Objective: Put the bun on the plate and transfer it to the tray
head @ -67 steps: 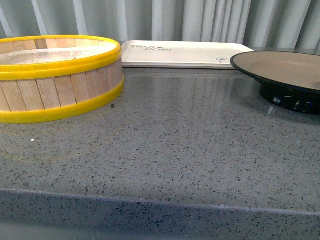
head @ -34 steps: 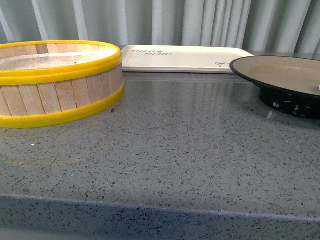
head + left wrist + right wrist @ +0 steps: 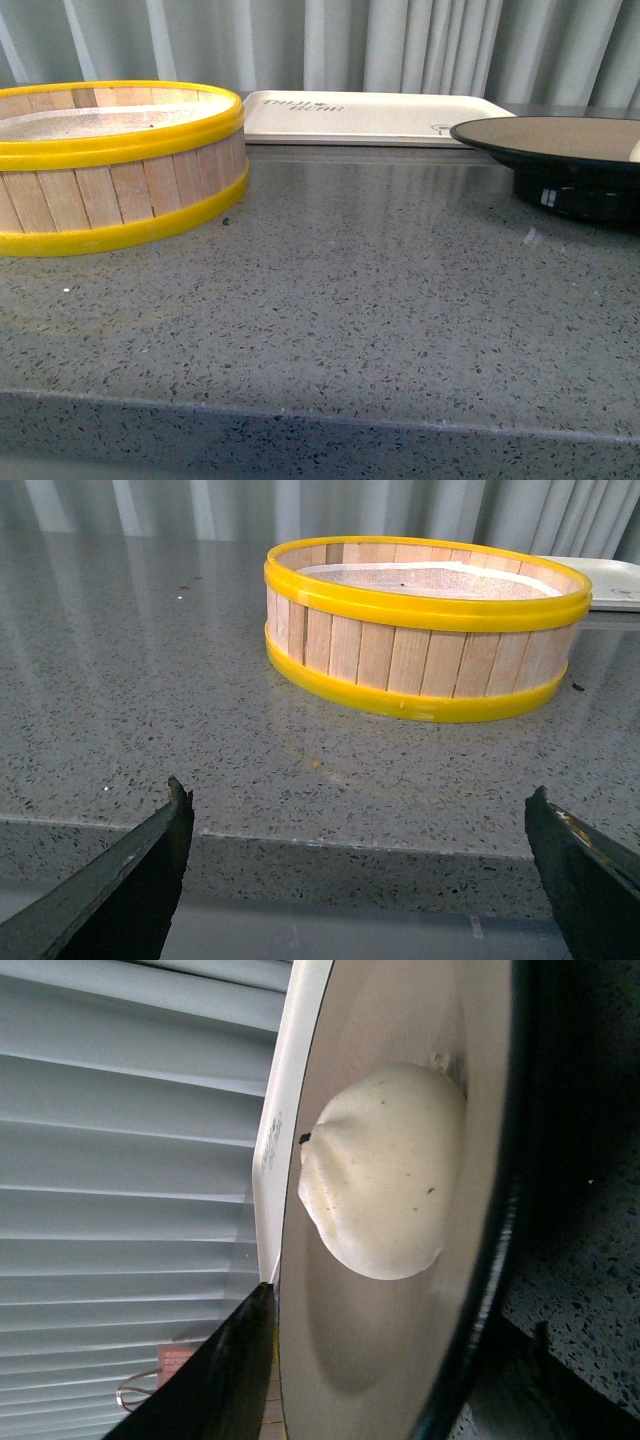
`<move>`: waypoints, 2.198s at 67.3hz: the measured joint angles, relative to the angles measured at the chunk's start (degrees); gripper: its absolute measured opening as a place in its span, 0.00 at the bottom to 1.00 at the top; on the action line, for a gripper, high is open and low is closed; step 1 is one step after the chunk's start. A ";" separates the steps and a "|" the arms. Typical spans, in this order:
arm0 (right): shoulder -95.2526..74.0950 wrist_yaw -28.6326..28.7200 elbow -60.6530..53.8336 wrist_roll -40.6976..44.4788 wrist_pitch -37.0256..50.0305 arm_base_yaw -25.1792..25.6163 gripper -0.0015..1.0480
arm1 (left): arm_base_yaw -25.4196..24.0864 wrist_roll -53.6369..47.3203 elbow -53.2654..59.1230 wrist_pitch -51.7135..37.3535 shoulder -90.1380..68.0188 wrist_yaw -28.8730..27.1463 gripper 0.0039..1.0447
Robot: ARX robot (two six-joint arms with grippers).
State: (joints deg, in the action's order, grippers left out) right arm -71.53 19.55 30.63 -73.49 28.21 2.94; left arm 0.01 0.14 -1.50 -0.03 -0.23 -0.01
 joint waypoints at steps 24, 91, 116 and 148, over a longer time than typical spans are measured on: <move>1.29 1.25 0.07 0.87 -2.10 1.66 0.03 | 0.00 0.00 0.02 0.00 0.00 0.00 0.94; -19.67 -2.43 34.32 -7.91 -8.22 -1.38 0.03 | 0.00 0.00 0.02 0.00 0.00 -0.02 0.94; -35.04 -5.44 56.67 -14.36 -21.49 -3.28 0.03 | 0.00 0.00 0.02 0.00 0.00 -0.02 0.94; -47.56 -4.22 71.97 -14.71 -32.09 -5.09 0.03 | 0.00 0.00 0.02 0.00 0.00 -0.02 0.94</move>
State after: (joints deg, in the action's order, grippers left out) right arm -119.09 15.33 102.61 -88.20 -3.88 -2.15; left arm 0.01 0.14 -1.48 -0.03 -0.23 -0.03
